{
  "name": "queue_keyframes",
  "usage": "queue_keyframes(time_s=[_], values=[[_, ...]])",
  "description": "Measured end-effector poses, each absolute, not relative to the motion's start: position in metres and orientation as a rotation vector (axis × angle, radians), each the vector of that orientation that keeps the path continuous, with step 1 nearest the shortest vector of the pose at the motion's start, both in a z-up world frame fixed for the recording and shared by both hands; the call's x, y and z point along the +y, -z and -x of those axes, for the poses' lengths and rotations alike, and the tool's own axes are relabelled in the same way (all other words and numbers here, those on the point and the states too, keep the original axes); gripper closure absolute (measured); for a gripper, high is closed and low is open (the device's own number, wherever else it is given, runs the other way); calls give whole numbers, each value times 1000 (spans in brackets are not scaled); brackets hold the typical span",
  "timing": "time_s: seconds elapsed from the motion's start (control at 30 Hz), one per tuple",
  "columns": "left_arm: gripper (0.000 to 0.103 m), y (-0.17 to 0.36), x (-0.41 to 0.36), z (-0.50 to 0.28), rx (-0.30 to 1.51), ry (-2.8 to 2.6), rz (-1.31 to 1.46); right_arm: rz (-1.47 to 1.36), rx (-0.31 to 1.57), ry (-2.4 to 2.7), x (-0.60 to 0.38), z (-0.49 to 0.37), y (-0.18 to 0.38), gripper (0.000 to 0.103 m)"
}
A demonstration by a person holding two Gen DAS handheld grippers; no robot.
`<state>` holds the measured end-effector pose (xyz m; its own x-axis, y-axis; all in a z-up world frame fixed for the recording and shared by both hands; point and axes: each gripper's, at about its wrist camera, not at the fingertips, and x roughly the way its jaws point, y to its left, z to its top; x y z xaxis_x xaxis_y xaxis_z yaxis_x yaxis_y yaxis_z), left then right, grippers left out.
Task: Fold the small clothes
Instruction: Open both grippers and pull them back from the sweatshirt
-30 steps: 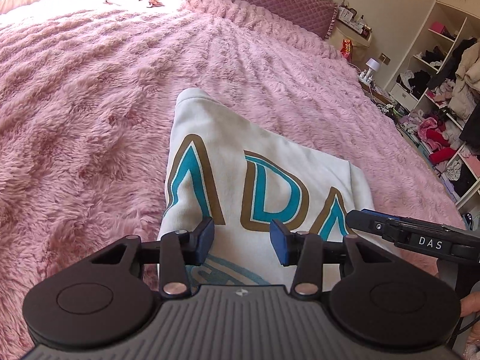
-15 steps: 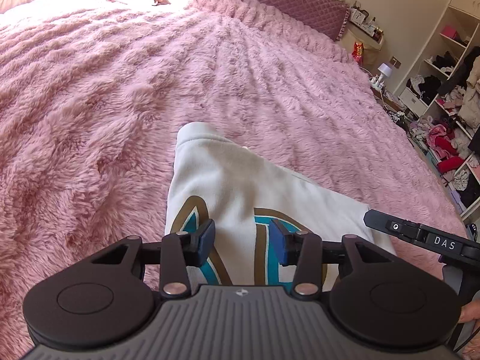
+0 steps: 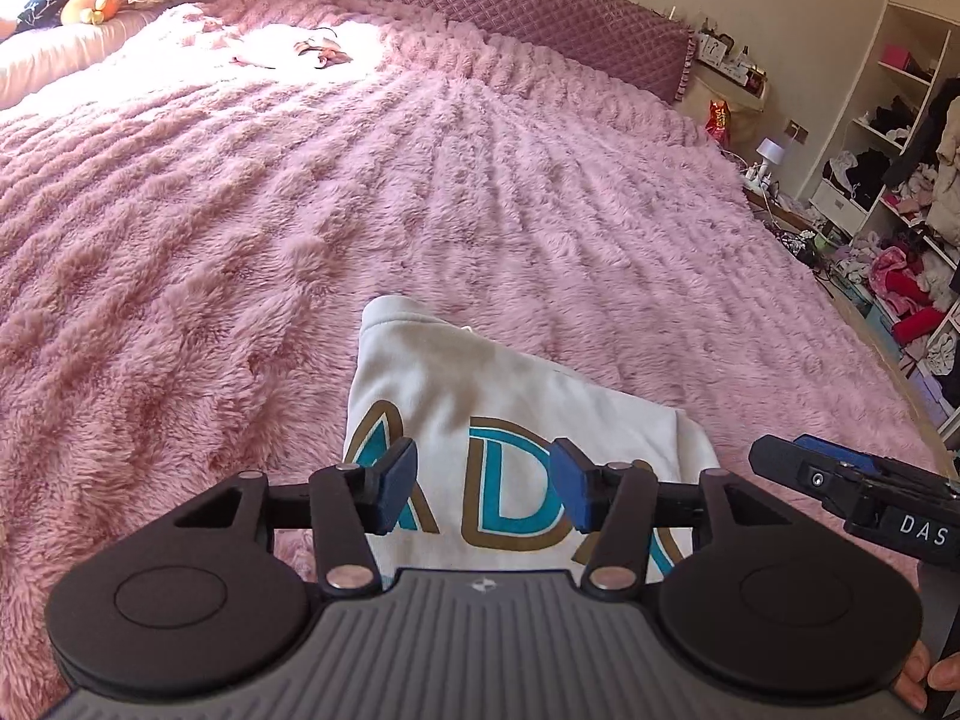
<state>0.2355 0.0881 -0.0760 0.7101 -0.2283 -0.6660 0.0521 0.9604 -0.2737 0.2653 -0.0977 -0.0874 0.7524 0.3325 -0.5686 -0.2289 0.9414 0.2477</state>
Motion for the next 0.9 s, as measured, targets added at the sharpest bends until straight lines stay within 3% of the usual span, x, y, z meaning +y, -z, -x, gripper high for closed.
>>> queue_keyframes(time_s=[0.4,0.9], values=[[14,29,79,-126,761,24,203,-45,630,-209,-74,-146,33,22],[13,51,74,-51,865,-29,201,8,724,-191,-51,-41,39,22]])
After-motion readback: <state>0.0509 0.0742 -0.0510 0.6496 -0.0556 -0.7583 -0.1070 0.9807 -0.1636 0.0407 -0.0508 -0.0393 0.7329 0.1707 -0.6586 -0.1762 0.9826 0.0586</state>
